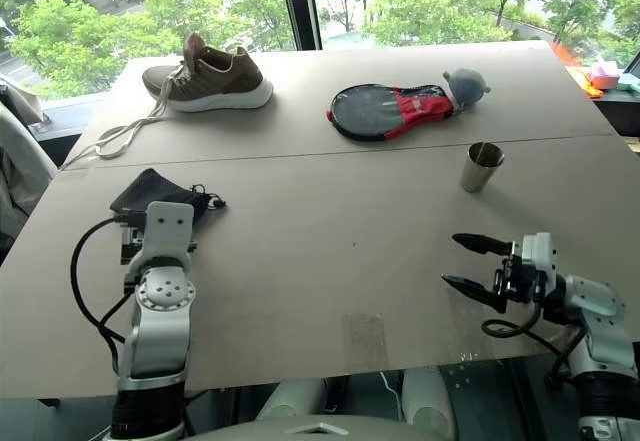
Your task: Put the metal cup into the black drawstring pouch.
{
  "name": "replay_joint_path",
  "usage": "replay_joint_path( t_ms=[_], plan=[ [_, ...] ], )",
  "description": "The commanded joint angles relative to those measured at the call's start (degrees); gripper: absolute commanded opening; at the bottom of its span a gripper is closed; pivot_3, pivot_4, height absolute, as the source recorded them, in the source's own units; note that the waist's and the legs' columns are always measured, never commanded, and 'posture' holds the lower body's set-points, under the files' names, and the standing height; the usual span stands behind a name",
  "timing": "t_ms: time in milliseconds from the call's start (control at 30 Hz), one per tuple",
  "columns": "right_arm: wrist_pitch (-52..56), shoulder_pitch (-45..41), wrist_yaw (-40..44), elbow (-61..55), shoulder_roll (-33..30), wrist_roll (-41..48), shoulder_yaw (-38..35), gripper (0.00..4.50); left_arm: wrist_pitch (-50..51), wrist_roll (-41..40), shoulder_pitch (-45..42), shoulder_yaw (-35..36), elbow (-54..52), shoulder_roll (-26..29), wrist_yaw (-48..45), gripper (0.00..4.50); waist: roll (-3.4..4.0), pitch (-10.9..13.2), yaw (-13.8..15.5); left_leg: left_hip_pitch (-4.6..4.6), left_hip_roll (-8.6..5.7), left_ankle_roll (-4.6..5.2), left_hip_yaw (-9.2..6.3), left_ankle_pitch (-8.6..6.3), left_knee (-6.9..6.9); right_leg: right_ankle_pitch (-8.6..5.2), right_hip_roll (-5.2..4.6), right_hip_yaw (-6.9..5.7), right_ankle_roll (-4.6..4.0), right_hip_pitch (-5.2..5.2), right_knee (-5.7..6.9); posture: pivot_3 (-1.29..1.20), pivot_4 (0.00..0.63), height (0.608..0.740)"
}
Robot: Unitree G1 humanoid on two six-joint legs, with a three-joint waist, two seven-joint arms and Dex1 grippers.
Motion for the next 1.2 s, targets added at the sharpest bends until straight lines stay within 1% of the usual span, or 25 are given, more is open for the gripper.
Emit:
replay_joint_path(
  t_ms=[33,200,233,267,333,367,433,467,567,600,633,733,867,933,1033,1100,1167,1200],
  plan=[
    [-1.0,-0.2,0.6,-0.3,0.4,1.2,-0.5,3.69,-2.8,-0.4,-1.1,1.3,2.2,1.6,0.0,3.30,0.00,0.0,0.0,0.00,0.00,0.00,0.00,0.00,0.00,0.00,0.00,0.00,0.00,0.00,0.00,0.00,0.150,0.740],
    [-1.5,0.2,0.3,-0.2,0.9,1.1,-0.8,3.69,-7.6,-0.9,-1.7,2.4,6.6,3.4,1.0,3.30,0.00,0.0,0.0,0.01,0.00,-0.01,0.00,0.00,0.00,0.00,-0.01,0.00,0.00,0.00,0.00,0.00,0.150,0.740],
    [-1.6,0.3,0.2,-0.2,1.1,1.2,-0.9,3.79,-8.3,-1.3,-1.8,2.7,7.0,3.4,1.1,2.76,0.00,0.0,0.0,0.01,0.00,-0.01,0.00,0.00,0.00,0.01,-0.01,0.00,-0.01,0.00,0.00,0.00,0.150,0.740],
    [-1.7,0.4,0.0,-0.2,1.2,1.2,-0.9,3.79,-8.9,-1.5,-1.8,2.8,7.3,3.4,1.2,2.44,0.00,0.0,0.0,0.01,0.00,-0.01,0.01,0.00,0.00,0.01,-0.01,0.01,-0.01,0.00,0.00,0.00,0.150,0.740],
    [-1.8,0.5,-0.2,-0.3,1.3,1.3,-1.0,3.79,-9.8,-1.7,-1.8,2.9,7.6,3.7,1.1,1.56,0.00,0.0,0.0,0.00,0.00,-0.01,0.01,-0.01,0.00,0.01,-0.01,0.01,-0.01,0.00,0.00,0.00,0.150,0.740],
    [-1.8,0.5,-0.3,-0.3,1.4,1.3,-1.0,3.79,-10.0,-1.7,-1.9,2.9,7.7,3.8,1.0,0.98,0.01,0.0,0.0,0.00,0.00,-0.01,0.01,-0.01,0.00,0.01,-0.02,0.01,-0.01,0.00,0.00,0.00,0.150,0.740],
    [-2.1,0.5,-0.6,-0.3,1.5,1.5,-1.3,3.79,-10.3,-2.0,-2.0,3.1,8.0,3.8,0.9,0.13,0.01,0.0,0.1,0.01,0.00,-0.01,-0.01,-0.01,0.00,0.01,-0.02,0.00,-0.01,0.00,0.00,0.00,0.150,0.740],
    [-2.3,0.4,-0.7,-0.2,1.6,1.6,-1.4,3.79,-10.4,-2.2,-2.2,3.2,8.1,3.7,0.8,0.03,0.02,0.0,0.1,0.01,0.00,-0.01,-0.01,-0.01,0.00,0.01,-0.02,0.00,-0.01,0.00,0.01,0.00,0.150,0.740],
    [-2.4,0.1,-1.2,-0.1,1.8,1.9,-2.0,3.79,-11.1,-3.0,-2.7,3.8,8.2,3.2,0.8,0.03,0.01,0.0,0.0,0.01,0.00,-0.01,0.00,-0.01,0.01,0.01,-0.02,0.00,0.00,0.01,0.01,0.00,0.150,0.740],
    [-2.5,-0.9,-3.0,0.2,2.2,2.0,-2.9,3.79,-11.5,-3.6,-3.0,3.9,8.0,3.1,0.4,0.03,0.01,0.0,0.0,0.02,0.00,-0.01,0.01,0.00,0.02,0.01,-0.02,0.00,0.00,0.01,0.02,0.00,0.150,0.740],
    [-2.8,-1.9,-5.3,0.6,2.6,1.6,-3.7,3.79,-11.8,-4.2,-3.3,3.9,7.7,3.1,-0.1,0.03,0.01,0.0,0.0,0.02,0.00,-0.01,0.00,0.00,0.02,0.01,-0.02,0.00,0.00,0.01,0.03,0.00,0.150,0.740],
    [-3.3,-7.5,-16.4,3.1,2.3,-2.6,-6.1,3.79,-12.9,-8.5,-5.3,3.7,6.6,2.2,-3.5,0.03,0.01,0.0,0.0,0.01,-0.01,-0.02,0.02,0.00,0.05,0.02,-0.02,0.02,-0.01,-0.01,0.05,0.00,0.150,0.740],
    [-3.6,-16.1,-27.7,4.5,-1.7,-10.6,-6.2,3.79,-14.0,-14.7,-10.1,3.5,4.5,2.0,-8.8,0.03,0.01,0.0,0.0,0.00,-0.01,-0.05,0.02,0.03,0.09,0.07,0.01,0.02,-0.07,-0.04,0.11,0.00,0.150,0.740],
    [-0.8,-19.9,-30.9,5.6,-4.5,-15.0,-3.9,3.79,-11.6,-16.9,-12.9,3.8,4.5,2.3,-10.9,0.03,-0.02,0.0,0.0,-0.03,0.00,-0.27,0.02,0.18,0.08,0.07,0.03,-0.01,-0.09,-0.06,0.11,0.00,0.150,0.740],
    [1.6,-23.7,-30.4,5.2,-7.3,-17.6,-0.6,3.79,-6.8,-19.4,-16.1,3.7,4.7,2.3,-13.3,0.03,-0.04,0.0,-0.1,-0.05,0.00,-0.12,0.02,0.29,0.06,0.07,0.03,-0.02,-0.10,-0.05,0.08,0.00,0.150,0.740],
    [5.6,-26.5,-29.5,3.8,-9.2,-19.4,2.3,3.79,-4.3,-20.2,-18.9,2.6,4.4,3.4,-15.1,0.03,-0.04,0.0,-0.2,-0.09,0.00,-0.07,0.02,0.27,0.06,0.07,0.03,0.00,-0.11,-0.06,-0.02,0.00,0.150,0.740],
    [8.9,-27.8,-28.0,3.0,-12.0,-22.3,5.6,3.79,-1.3,-20.9,-21.8,1.7,4.2,4.6,-16.8,0.03,-0.04,0.0,-0.2,-0.36,-0.01,-0.06,0.04,0.24,0.09,0.07,0.03,0.04,-0.11,-0.35,-0.03,0.00,0.150,0.740],
    [10.0,-28.0,-27.8,3.1,-13.1,-23.6,6.7,3.79,-0.2,-21.3,-22.8,1.4,4.1,4.9,-17.3,0.03,-0.06,0.0,0.0,-0.64,-0.02,-0.06,0.04,0.25,0.17,0.08,0.03,0.02,-0.11,-0.60,0.04,0.00,0.150,0.740]
  ],
)
